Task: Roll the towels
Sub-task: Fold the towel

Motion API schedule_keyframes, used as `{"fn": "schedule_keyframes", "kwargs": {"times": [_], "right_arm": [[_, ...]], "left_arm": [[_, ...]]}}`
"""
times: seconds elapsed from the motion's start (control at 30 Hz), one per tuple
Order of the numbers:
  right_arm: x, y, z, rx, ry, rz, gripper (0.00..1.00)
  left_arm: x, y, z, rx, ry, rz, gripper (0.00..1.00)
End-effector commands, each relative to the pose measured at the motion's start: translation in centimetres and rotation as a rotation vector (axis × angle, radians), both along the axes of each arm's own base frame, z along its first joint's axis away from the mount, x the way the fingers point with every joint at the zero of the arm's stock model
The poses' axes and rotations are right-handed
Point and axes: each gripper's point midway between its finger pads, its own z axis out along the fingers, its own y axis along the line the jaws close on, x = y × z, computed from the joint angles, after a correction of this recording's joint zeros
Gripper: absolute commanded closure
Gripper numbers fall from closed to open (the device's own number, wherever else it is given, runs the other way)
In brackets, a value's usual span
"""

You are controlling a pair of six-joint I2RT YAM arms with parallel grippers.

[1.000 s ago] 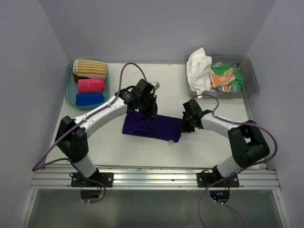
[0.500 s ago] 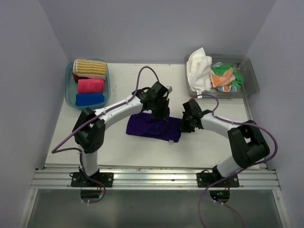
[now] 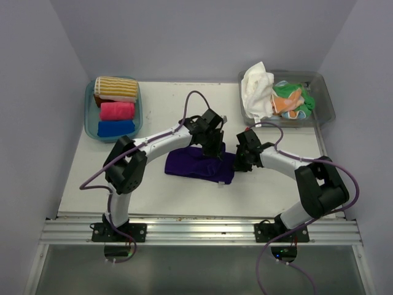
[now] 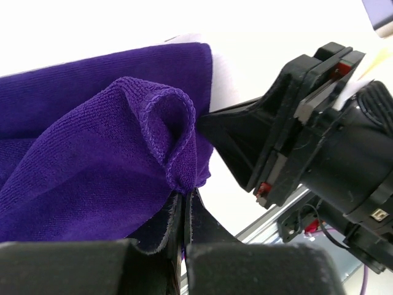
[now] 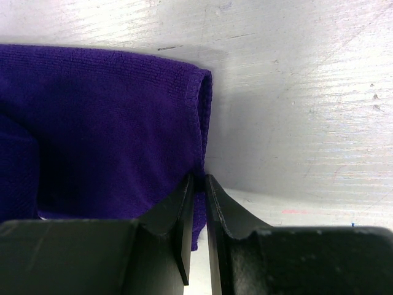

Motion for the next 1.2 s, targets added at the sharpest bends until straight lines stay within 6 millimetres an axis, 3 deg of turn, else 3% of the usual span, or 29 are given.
{"fn": "schedule_keyframes", "kwargs": {"times": [0.0, 0.73, 1.07, 1.17], "right_arm": [[-2.7, -2.3, -1.9, -0.099, 0.092, -0.013, 0.82], [-2.9, -2.4, -1.9, -0.102, 0.094, -0.013, 0.82], [-2.9, -2.5, -1.6, -0.104, 0.088, -0.017, 0.82], [-3.0, -2.8, -1.3, -0.115, 0.086, -0.019, 0.82]], "left_arm": [[0.4, -2.5, 1.6, -0.095, -0.006, -0.004, 1.0], [-0.1, -4.8, 2.1, -0.142, 0.007, -0.024, 1.0], [-0.2, -5.0, 0.6, -0.114, 0.032, -0.039, 1.0], [-0.4, -5.1, 0.6, -0.114, 0.045, -0.056, 0.83]]}}
